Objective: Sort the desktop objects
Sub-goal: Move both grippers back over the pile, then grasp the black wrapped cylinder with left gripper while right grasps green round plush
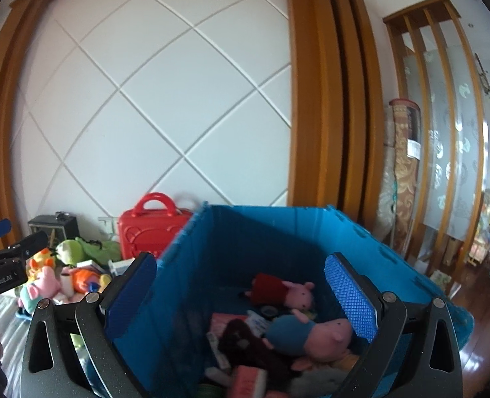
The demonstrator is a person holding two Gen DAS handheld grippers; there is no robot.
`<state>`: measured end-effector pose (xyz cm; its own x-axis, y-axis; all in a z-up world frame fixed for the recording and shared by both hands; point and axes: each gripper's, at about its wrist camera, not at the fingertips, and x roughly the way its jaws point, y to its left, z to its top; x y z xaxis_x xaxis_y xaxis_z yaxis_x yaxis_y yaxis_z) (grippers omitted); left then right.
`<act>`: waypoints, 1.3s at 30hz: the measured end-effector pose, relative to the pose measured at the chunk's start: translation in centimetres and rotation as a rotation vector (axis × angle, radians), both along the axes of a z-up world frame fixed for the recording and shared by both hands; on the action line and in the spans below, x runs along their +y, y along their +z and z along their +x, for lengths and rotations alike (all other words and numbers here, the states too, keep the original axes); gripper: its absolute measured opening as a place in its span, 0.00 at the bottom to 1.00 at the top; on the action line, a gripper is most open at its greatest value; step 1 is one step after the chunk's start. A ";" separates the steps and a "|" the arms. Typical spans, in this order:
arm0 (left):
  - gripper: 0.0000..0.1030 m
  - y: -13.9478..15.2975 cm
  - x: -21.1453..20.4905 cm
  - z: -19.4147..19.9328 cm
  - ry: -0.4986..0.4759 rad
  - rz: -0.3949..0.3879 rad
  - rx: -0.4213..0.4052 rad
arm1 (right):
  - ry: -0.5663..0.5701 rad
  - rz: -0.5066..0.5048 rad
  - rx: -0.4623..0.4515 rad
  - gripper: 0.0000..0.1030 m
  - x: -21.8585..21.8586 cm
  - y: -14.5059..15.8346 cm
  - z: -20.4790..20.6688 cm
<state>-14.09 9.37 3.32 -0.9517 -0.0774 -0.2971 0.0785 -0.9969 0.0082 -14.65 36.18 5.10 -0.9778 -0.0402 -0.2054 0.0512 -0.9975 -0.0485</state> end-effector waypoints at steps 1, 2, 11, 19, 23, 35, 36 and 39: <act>0.89 -0.2 -1.7 0.1 0.018 -0.001 -0.006 | 0.004 0.003 0.007 1.00 -1.2 0.1 0.2; 0.89 -0.4 -3.0 0.4 0.032 -0.001 -0.008 | 0.011 0.002 0.011 1.00 -2.2 0.3 0.3; 0.89 -3.5 -15.4 1.5 0.193 0.019 -0.075 | 0.129 0.026 0.005 1.00 -13.4 -0.4 0.5; 0.89 -9.1 -22.4 0.6 0.295 0.033 -0.215 | 0.242 0.050 -0.110 1.00 -21.4 -4.3 -1.7; 0.89 -12.7 -23.7 -0.9 0.294 0.042 -0.304 | 0.265 0.084 -0.199 1.00 -24.2 -7.9 -3.7; 0.89 -23.2 -23.1 -7.1 0.207 0.071 -0.556 | 0.301 0.108 -0.546 1.00 -27.2 -19.7 -10.3; 0.89 -23.8 -22.9 -7.6 0.195 0.071 -0.570 | 0.312 0.104 -0.574 1.00 -27.6 -20.5 -10.8; 0.87 -25.7 -22.2 -9.1 0.155 0.065 -0.611 | 0.332 0.108 -0.643 1.00 -28.8 -22.8 -12.0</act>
<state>-23.24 -12.88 -22.36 -0.5882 -0.1640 -0.7919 0.2218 -0.9744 0.0370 -26.69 7.38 -17.73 -0.6028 -0.2608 -0.7541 0.4013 -0.9160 -0.0040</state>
